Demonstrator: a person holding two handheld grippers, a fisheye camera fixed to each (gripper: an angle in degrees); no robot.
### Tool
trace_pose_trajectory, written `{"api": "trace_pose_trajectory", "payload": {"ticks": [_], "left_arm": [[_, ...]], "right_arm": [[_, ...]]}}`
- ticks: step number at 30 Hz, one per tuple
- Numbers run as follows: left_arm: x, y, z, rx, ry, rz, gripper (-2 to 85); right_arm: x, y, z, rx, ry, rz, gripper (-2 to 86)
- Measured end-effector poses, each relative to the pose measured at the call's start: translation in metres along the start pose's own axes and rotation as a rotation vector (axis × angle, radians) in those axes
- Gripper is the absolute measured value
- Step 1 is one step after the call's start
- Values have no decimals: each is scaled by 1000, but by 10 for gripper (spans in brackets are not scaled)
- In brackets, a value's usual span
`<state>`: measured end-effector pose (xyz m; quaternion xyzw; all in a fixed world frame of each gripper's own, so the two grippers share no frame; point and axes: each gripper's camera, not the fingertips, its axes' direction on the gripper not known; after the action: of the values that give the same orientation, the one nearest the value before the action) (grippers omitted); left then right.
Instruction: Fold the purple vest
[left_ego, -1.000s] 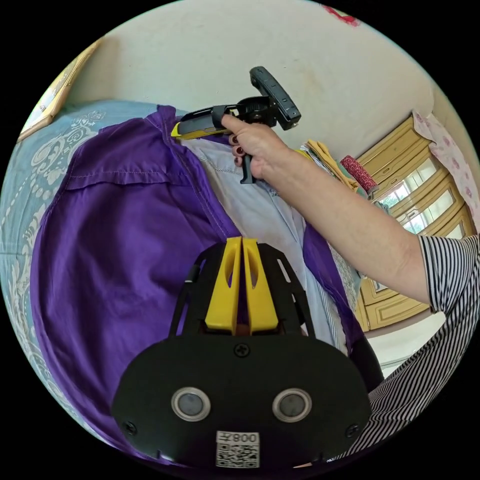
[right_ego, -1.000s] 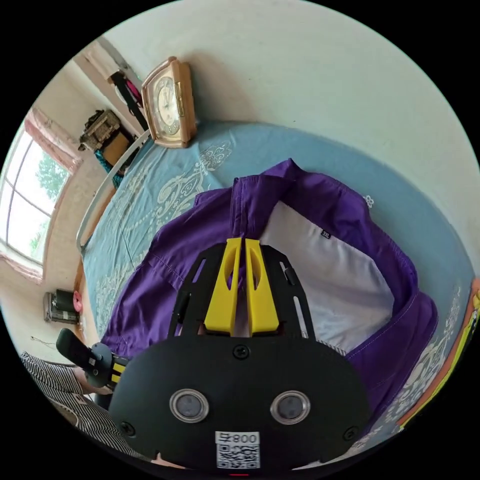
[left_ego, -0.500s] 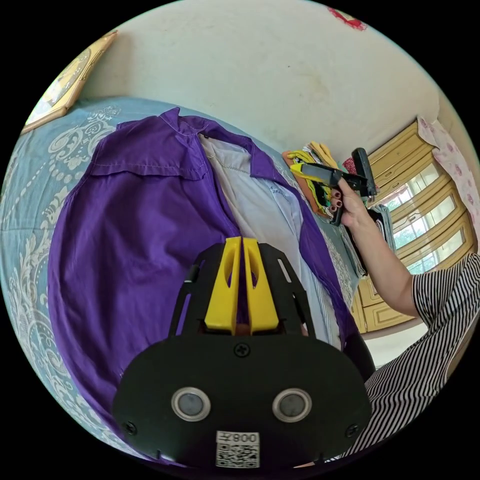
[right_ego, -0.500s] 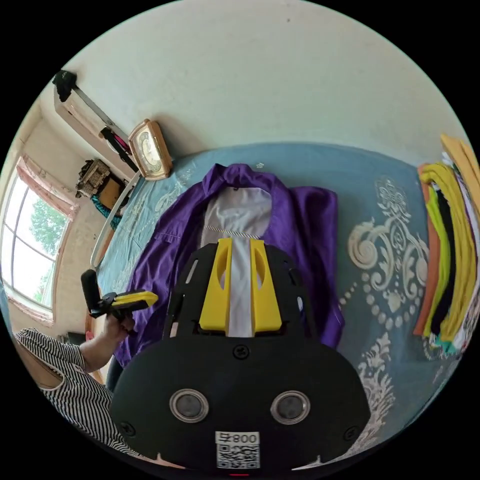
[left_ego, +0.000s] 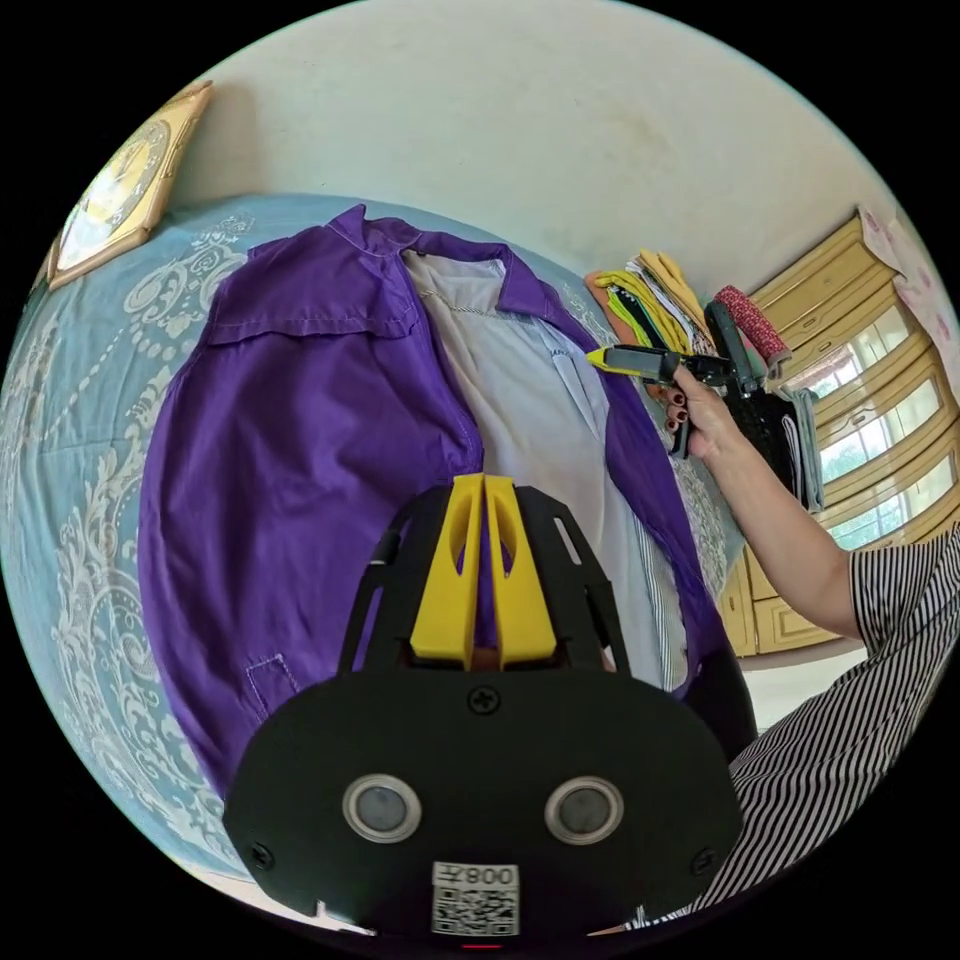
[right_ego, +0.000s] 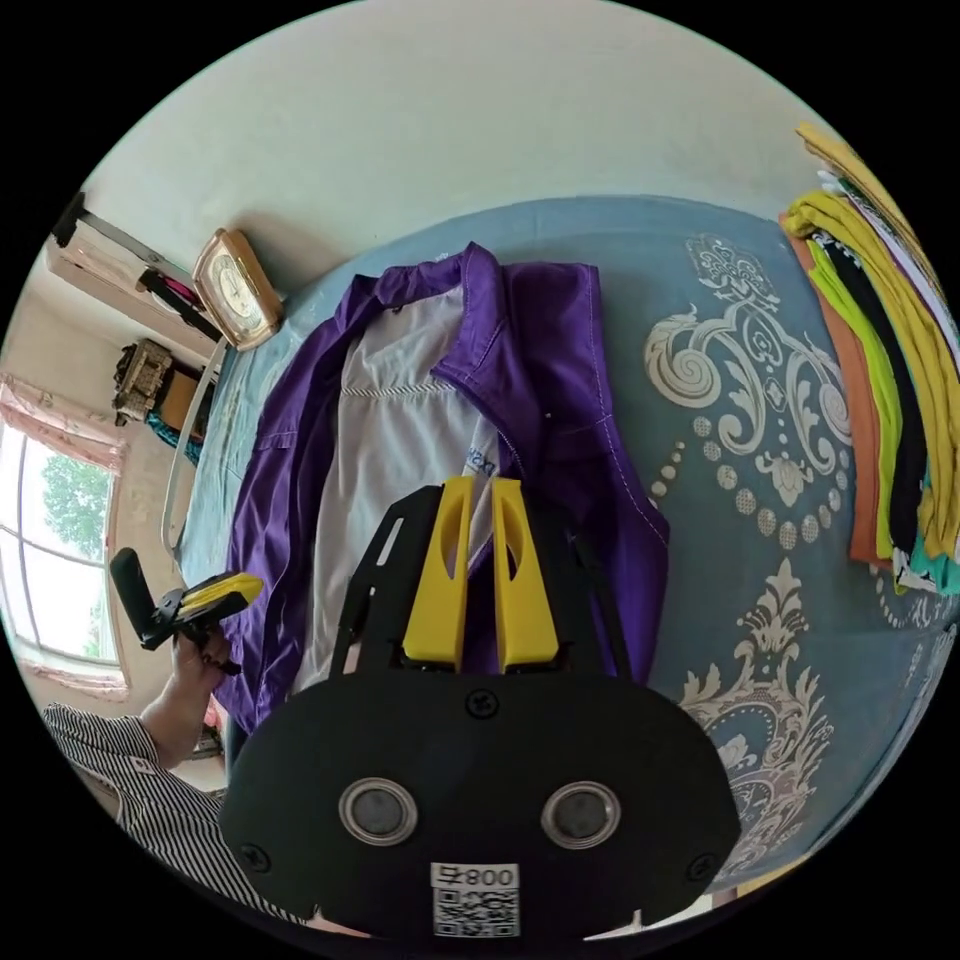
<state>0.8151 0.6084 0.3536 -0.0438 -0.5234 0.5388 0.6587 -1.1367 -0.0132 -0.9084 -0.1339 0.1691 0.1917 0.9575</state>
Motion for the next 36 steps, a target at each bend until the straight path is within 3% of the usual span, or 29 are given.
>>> {"api": "trace_pose_trajectory", "payload": {"ticks": [5,9,14,18,25,31,36], "left_arm": [[6,54,-25,-33,6,-84,4],[10,88,-27,-96,33,-164,5],[33,121,-55,-115,-10,-195,15],[52,148,-74,-124,-36,-170,37],[82,193,-71,-243,-191,-149,68],[78,208,-63,-271,-71,-193,29],[79,216,-66,-237,28,-191,12]], "right_arm": [[33,39,-32,78,103,77,32],[61,41,-1,-16,67,176,20],[41,28,-11,-73,128,117,13],[27,62,-42,-18,55,81,18],[-26,141,-22,-145,-153,-12,43],[-81,118,9,-206,-218,-99,63],[-134,60,27,-171,-153,-202,68]]}}
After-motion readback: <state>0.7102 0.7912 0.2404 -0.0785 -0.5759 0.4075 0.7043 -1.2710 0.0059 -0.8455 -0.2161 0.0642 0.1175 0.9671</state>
